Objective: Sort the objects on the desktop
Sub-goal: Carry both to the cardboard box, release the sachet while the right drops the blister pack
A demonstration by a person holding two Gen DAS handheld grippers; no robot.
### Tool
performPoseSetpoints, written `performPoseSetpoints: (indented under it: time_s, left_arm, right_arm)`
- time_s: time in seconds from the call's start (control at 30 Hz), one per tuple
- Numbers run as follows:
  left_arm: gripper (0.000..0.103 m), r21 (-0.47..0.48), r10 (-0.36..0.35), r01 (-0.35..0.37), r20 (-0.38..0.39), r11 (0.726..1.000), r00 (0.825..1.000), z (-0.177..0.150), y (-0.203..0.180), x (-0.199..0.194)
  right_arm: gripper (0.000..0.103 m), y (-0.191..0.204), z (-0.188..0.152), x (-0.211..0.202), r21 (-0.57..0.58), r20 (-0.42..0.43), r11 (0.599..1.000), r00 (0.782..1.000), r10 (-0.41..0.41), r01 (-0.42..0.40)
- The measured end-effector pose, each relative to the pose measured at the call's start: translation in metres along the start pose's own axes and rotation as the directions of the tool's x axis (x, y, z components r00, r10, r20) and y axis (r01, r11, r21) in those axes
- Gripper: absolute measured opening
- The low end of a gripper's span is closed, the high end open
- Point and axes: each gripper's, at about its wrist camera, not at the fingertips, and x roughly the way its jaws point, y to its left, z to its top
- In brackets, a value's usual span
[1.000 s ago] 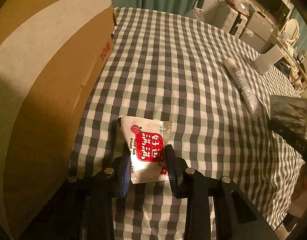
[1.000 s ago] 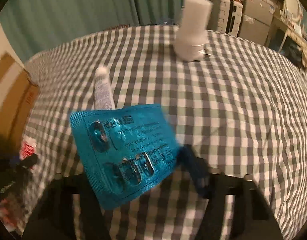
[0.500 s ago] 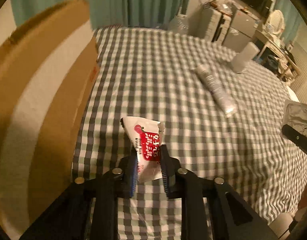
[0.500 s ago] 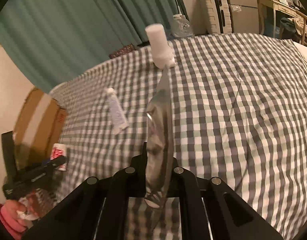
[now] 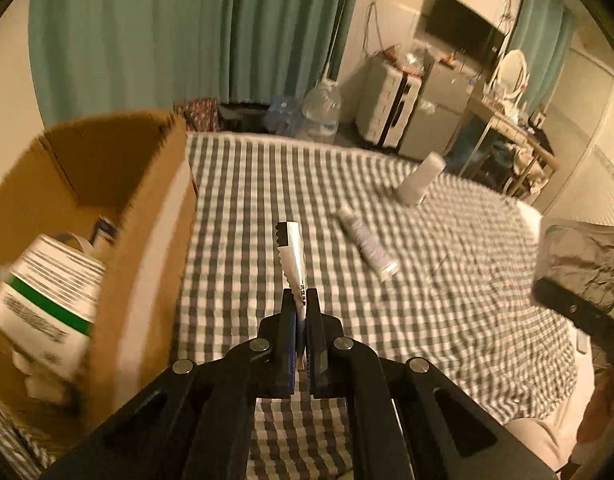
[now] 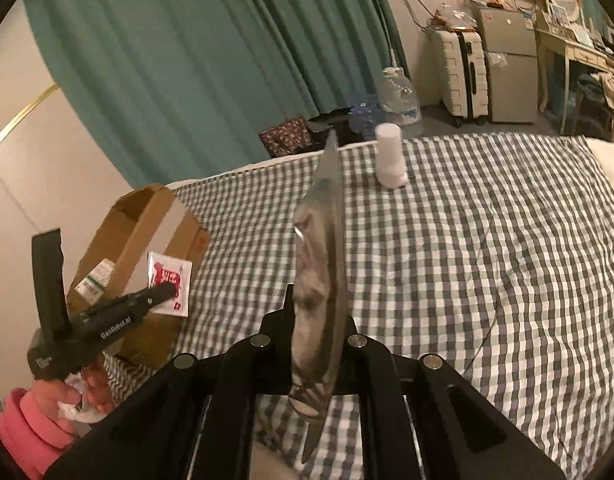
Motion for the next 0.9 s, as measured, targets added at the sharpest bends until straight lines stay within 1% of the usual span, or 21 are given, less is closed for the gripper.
performPoseSetpoints:
  time_s: [0.1, 0.17, 0.23, 0.33, 0.4, 0.43, 0.5, 0.63, 0.67, 0.7, 0.77, 0.83, 0.9]
  left_arm:
    - [0.002, -0.011, -0.009, 0.009, 0.068, 1.0, 0.998, 0.018, 0.007, -0.033]
    - [0.002, -0.021, -0.002, 0.004, 0.089, 1.0, 0.996, 0.032, 0.015, -0.05]
    - [0.003, -0.032, 0.01, -0.007, 0.093, 0.999, 0.996, 0.044, 0.028, -0.067]
    - [0.003, -0.045, -0.007, 0.01, 0.076, 0.999, 0.997, 0.06, 0.055, -0.086]
    - [0.003, -0.028, 0.034, -0.031, 0.088, 0.999, 0.996, 0.065, 0.075, -0.097]
    - [0.003, -0.023, 0.051, -0.049, 0.091, 0.999, 0.995, 0.066, 0.086, -0.1]
    - [0.003, -0.041, 0.095, -0.092, 0.082, 0.995, 0.992, 0.067, 0.111, -0.101]
    - [0.003, -0.108, 0.149, -0.144, 0.041, 0.984, 0.988, 0.061, 0.158, -0.091]
    - [0.003, -0.121, 0.166, -0.161, 0.031, 0.98, 0.986, 0.059, 0.164, -0.084]
    - [0.003, -0.139, 0.189, -0.184, 0.02, 0.973, 0.982, 0.054, 0.174, -0.08]
    - [0.003, -0.165, 0.191, -0.19, -0.007, 0.968, 0.982, 0.048, 0.186, -0.07]
    - [0.003, -0.178, 0.195, -0.195, -0.022, 0.964, 0.981, 0.042, 0.193, -0.062]
    - [0.009, -0.189, 0.22, -0.222, -0.034, 0.956, 0.975, 0.04, 0.198, -0.055]
  right_arm:
    - [0.008, 0.033, 0.012, -0.012, -0.061, 0.009, 0.998, 1.0, 0.018, -0.017]
    - [0.008, 0.057, 0.02, -0.017, -0.099, 0.017, 0.994, 0.999, 0.041, -0.039]
    - [0.008, 0.088, 0.03, -0.018, -0.149, 0.016, 0.986, 0.997, 0.077, -0.074]
    - [0.008, 0.139, 0.042, -0.011, -0.221, -0.011, 0.966, 0.991, 0.136, -0.135]
    - [0.008, 0.175, 0.05, -0.002, -0.266, -0.044, 0.943, 0.98, 0.192, -0.197]
    - [0.008, 0.187, 0.053, 0.005, -0.278, -0.06, 0.936, 0.977, 0.206, -0.215]
    - [0.008, 0.216, 0.061, 0.026, -0.295, -0.102, 0.925, 0.971, 0.218, -0.239]
    - [0.008, 0.258, 0.066, 0.068, -0.317, -0.194, 0.909, 0.957, 0.217, -0.271]
    - [0.008, 0.264, 0.064, 0.079, -0.324, -0.219, 0.91, 0.956, 0.193, -0.258]
    - [0.008, 0.276, 0.063, 0.095, -0.34, -0.252, 0.913, 0.957, 0.145, -0.228]
    - [0.008, 0.288, 0.061, 0.116, -0.354, -0.279, 0.911, 0.954, 0.111, -0.21]
    - [0.008, 0.293, 0.064, 0.134, -0.341, -0.3, 0.915, 0.948, 0.111, -0.215]
    - [0.008, 0.298, 0.071, 0.149, -0.338, -0.302, 0.919, 0.948, 0.098, -0.203]
